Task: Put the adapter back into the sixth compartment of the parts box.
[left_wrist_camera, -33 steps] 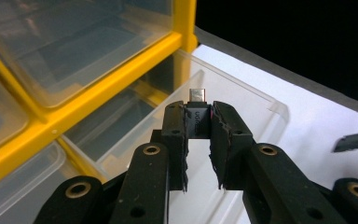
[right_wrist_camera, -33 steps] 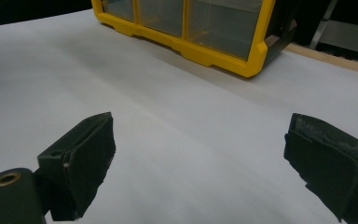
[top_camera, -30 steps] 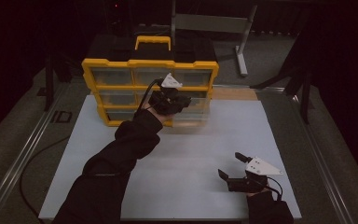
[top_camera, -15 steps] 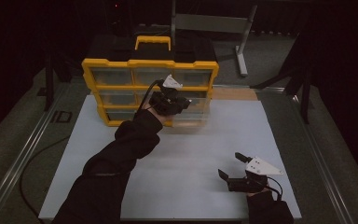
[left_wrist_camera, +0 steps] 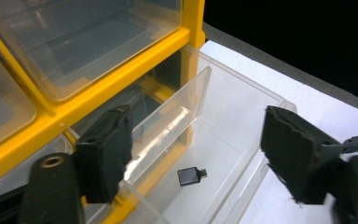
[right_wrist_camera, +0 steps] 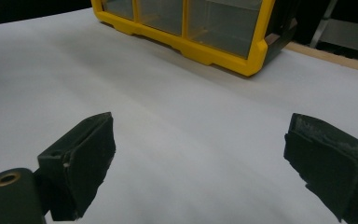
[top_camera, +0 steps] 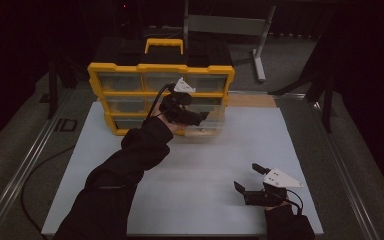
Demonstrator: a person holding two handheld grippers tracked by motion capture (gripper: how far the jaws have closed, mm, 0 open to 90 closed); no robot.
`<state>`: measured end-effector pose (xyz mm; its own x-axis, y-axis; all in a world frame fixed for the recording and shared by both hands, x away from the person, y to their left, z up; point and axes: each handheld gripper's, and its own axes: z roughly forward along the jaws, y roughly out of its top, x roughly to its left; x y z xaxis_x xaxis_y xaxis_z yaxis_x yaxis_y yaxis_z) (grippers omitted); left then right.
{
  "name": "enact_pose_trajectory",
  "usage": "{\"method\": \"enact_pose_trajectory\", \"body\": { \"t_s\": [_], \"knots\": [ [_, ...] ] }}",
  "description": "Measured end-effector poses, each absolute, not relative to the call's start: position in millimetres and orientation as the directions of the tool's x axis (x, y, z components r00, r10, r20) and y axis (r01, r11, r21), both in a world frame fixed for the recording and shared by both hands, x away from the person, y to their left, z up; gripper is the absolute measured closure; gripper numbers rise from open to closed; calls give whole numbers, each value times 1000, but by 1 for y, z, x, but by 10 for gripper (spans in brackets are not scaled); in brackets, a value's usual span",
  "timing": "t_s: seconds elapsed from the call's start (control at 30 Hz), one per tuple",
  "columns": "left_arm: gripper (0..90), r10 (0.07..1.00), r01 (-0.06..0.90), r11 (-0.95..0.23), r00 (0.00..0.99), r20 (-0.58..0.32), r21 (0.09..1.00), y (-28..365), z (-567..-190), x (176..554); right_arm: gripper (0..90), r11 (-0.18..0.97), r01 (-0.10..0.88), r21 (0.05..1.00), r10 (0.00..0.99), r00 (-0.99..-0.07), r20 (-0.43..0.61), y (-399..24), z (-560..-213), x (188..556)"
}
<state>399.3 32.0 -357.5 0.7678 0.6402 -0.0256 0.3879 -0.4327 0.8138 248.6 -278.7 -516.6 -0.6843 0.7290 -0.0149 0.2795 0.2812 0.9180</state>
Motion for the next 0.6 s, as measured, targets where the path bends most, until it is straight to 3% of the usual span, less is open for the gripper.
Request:
{"method": "enact_pose_trajectory", "body": {
  "t_s": [0.6],
  "knots": [
    [51, 619, 373, -437, 785, -28, 819, 45, -355, 390, 84, 280, 280, 918, 730, -683, -14, -278, -516, 248]
  ]
}}
